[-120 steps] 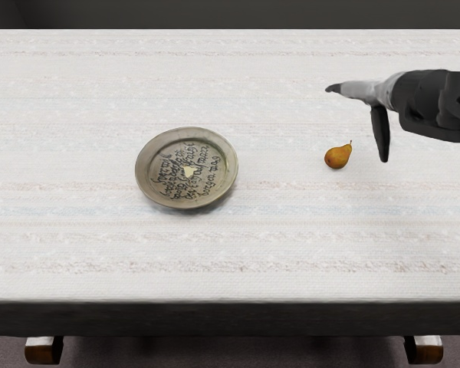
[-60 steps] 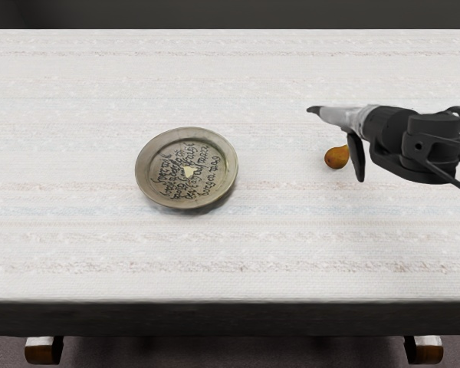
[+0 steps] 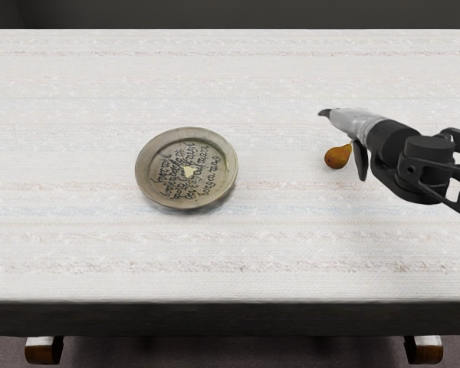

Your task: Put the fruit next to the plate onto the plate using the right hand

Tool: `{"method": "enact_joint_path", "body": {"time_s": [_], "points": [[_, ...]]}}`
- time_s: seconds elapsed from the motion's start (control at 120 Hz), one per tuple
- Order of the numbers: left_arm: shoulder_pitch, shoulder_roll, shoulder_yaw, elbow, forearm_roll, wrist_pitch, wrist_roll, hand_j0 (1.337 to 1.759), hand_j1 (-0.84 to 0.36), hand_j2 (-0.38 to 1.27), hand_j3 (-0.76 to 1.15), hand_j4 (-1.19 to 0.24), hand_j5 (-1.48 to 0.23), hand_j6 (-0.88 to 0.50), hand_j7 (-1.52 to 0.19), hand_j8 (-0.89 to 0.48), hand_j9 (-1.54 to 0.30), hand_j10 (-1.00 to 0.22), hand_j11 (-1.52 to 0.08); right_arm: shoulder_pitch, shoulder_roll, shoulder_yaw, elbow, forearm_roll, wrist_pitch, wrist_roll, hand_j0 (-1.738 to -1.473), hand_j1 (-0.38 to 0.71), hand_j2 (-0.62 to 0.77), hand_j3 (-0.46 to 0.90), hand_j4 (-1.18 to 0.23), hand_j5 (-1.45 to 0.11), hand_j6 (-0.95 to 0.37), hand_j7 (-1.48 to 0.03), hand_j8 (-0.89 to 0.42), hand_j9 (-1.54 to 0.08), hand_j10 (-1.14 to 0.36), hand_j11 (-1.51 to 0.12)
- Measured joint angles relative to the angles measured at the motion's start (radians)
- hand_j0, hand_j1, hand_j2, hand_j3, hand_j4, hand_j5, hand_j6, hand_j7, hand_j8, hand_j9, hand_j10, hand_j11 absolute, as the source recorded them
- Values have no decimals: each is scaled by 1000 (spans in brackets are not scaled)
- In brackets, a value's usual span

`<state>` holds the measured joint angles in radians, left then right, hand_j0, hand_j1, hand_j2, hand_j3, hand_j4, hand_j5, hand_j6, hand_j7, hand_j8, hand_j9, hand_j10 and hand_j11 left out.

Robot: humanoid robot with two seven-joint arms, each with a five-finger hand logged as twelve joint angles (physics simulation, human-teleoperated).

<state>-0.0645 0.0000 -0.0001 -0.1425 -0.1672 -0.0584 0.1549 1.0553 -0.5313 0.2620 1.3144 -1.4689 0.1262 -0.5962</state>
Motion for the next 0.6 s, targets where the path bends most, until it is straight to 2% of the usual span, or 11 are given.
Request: {"method": "enact_joint_path", "body": {"time_s": [0.242,0.533,0.6], "points": [[-1,0,0,0,0,0,0,1658,325,4,0,-20,-26,-20,-26,-20,-26,-20,-26,8,57,-39,-114,2,-3,79,-1658,-220,-20,0,-113,-143,-116,-142,-114,-142,-113,-142],[0,0,0,0,0,0,0,1658,325,4,0,-20,-26,-21,-26,-20,-26,-20,-26,16,76,-50,-185,6,-5,99,-1658,-193,-24,0,-135,-171,-137,-170,-136,-171,-134,-171],[-1,0,0,0,0,0,0,1658,325,4,0,-20,-26,-20,-26,-20,-26,-20,-26,15,76,-50,-202,8,-3,114,-1658,-189,-25,0,-139,-175,-141,-175,-139,-175,-138,-175]]}}
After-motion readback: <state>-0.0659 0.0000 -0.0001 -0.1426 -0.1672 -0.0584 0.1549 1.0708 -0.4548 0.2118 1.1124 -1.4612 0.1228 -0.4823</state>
